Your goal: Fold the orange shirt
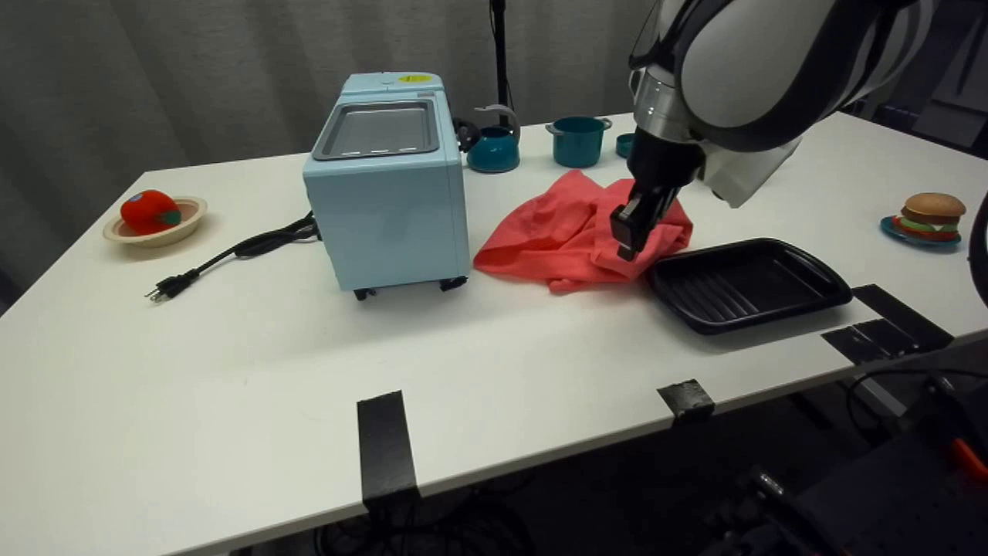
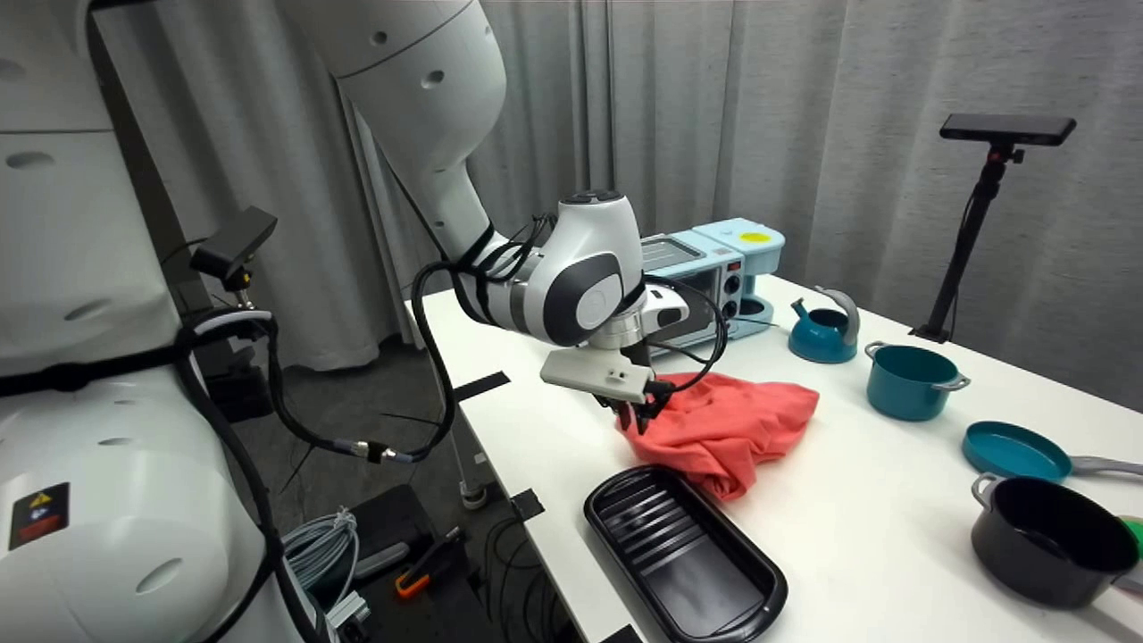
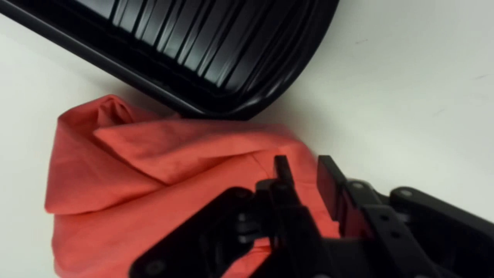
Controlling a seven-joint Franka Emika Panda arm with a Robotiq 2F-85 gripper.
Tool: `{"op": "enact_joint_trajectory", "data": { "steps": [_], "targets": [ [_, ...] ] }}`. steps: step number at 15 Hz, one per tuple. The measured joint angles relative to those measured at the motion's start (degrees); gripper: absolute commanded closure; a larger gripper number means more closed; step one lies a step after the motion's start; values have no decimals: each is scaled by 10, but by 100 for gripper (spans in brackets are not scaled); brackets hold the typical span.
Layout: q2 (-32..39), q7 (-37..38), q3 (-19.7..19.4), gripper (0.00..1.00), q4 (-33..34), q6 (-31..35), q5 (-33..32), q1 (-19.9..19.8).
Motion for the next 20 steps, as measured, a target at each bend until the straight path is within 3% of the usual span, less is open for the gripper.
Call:
{"op": "enact_joint_trajectory", "data": {
  "steps": [6, 15, 20],
  "targets": [
    [-40, 12, -15, 0, -12, 24, -13, 0],
    [-182, 23, -33, 0, -33, 42, -13, -18],
    [-180, 23, -33, 0, -34, 41, -13, -19]
  ]
}}
